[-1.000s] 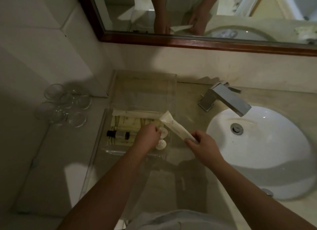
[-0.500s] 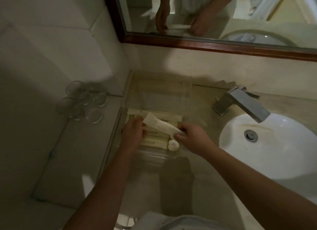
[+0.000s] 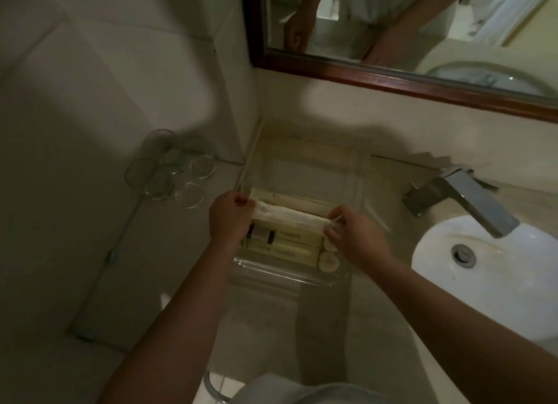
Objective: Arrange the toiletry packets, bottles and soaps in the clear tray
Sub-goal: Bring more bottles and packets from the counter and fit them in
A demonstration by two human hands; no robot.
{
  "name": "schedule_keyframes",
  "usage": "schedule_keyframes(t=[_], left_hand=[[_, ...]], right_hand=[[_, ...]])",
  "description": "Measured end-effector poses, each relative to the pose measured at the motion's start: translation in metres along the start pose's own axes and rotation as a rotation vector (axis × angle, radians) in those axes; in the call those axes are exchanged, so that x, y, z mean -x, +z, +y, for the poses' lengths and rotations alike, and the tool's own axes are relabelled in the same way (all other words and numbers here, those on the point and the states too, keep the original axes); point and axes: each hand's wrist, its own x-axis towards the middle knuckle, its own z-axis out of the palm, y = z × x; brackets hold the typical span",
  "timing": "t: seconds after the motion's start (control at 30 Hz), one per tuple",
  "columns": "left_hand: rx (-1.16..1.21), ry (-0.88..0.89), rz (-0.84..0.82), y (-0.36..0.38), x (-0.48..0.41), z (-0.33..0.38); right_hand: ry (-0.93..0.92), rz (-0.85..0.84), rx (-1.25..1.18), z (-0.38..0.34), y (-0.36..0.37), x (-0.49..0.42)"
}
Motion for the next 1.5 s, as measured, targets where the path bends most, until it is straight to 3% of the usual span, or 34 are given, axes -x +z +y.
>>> schedule_keyframes(t=[0.37, 0.63, 1.0, 1.1, 1.27, 1.4, 1.43, 1.5], left_hand=[[-0.125, 0.024, 0.079, 0.005, -0.003, -0.001], [-0.11, 0.06, 0.098, 0.004, -0.009, 0.002], [-0.135, 0.051, 0.062, 0.009, -0.007, 0.001], [-0.04, 0.057, 0.062, 0.001, -0.005, 0.005], [-0.009, 0.011, -0.055, -0.021, 0.009, 0.002], [-0.101, 0.182, 0.094, -0.033, 0.026, 0.02], [-0.076, 0.235, 0.049, -0.035, 0.031, 0.031], [-0.012, 0.285, -0.228, -0.038, 0.04, 0.055]], right_hand=[[-0.107, 0.13, 0.227, 0.0, 0.002, 0.001], [-0.055, 0.087, 0.127, 0.002, -0.001, 0.001], [-0.035, 0.183, 0.137, 0.011, 0.006, 0.01], [-0.017, 0.204, -0.063, 0.009, 0.003, 0.013], [0.113, 0.155, -0.74, -0.01, -0.018, 0.022], [0.032, 0.099, -0.971, -0.032, -0.043, 0.017], [-0.001, 0.084, -0.985, -0.038, -0.046, 0.015], [-0.047, 0.064, -1.004, -0.049, -0.05, 0.012]])
